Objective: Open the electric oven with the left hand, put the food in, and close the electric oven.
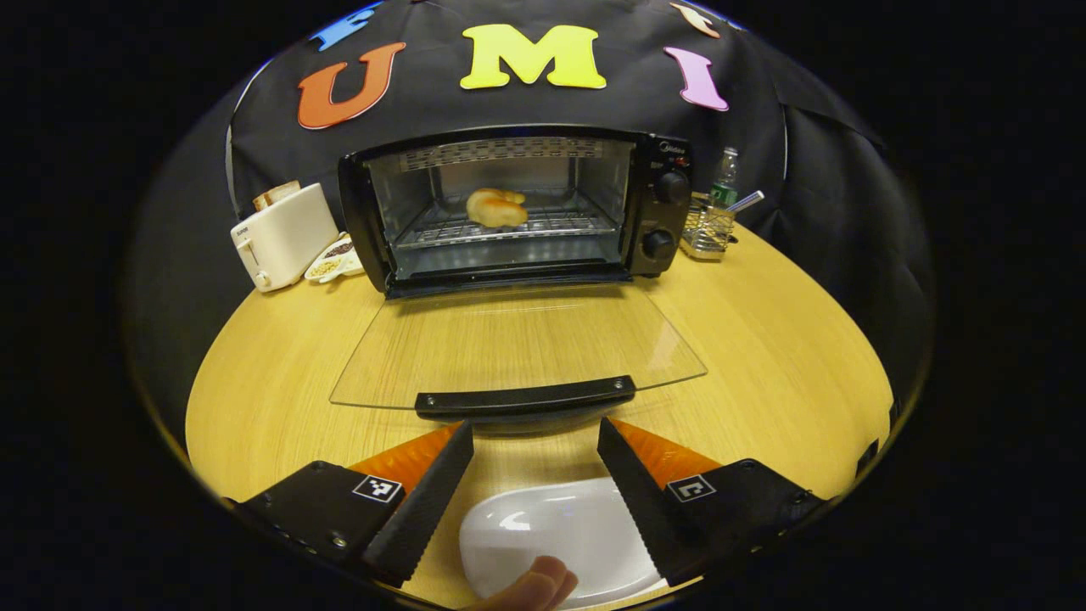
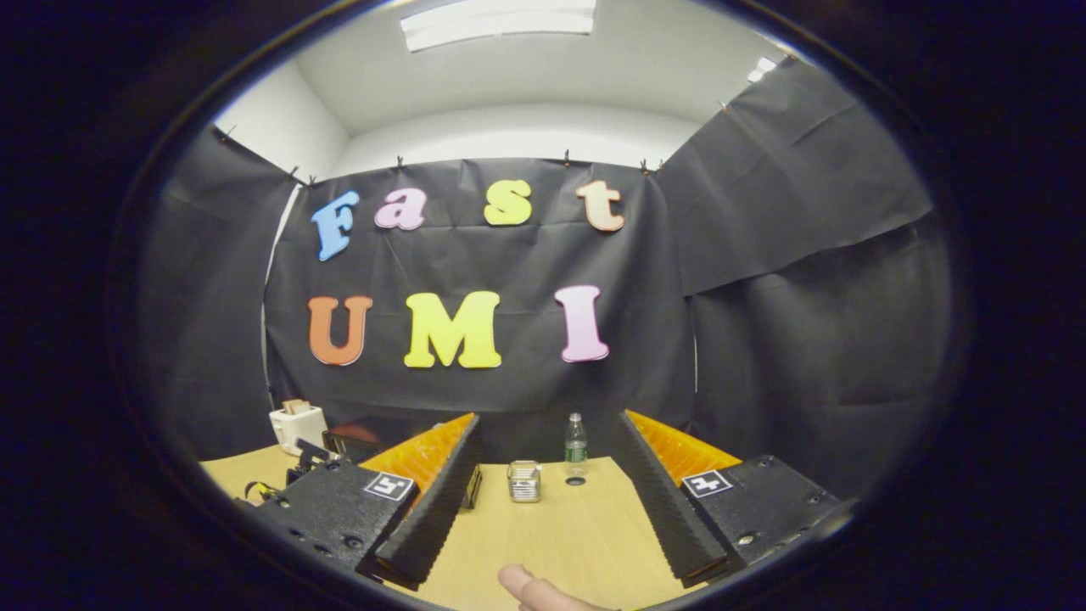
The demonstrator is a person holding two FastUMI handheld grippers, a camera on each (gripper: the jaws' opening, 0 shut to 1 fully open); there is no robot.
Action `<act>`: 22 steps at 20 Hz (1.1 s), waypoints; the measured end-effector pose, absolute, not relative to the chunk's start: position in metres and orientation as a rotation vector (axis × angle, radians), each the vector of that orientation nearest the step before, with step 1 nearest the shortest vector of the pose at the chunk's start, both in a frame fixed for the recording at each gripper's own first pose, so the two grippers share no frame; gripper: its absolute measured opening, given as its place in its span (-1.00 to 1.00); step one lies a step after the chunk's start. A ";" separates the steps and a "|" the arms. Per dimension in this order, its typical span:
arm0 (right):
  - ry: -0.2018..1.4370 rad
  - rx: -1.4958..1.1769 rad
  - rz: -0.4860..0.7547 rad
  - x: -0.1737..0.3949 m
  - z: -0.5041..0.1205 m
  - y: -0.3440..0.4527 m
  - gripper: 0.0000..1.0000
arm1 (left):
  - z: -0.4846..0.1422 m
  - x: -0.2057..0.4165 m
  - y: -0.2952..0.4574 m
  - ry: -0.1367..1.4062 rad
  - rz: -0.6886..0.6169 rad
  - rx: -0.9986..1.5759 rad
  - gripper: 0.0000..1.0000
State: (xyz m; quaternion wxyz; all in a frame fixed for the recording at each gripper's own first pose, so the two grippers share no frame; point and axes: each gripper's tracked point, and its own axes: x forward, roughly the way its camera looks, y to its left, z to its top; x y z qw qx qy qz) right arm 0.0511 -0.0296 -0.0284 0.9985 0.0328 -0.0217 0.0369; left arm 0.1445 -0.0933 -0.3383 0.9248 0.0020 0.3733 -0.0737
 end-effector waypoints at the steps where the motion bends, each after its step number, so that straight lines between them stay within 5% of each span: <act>1: -0.060 0.079 0.080 0.052 -0.027 -0.030 1.00 | -0.340 0.148 -0.096 0.771 -0.156 -0.006 0.95; 10: -0.101 0.131 0.111 0.060 -0.026 -0.027 1.00 | -0.333 0.151 -0.096 0.818 -0.147 -0.059 0.92; 22: -0.082 0.156 0.106 0.062 -0.031 -0.030 1.00 | -0.248 0.193 -0.088 0.597 -0.126 0.019 0.92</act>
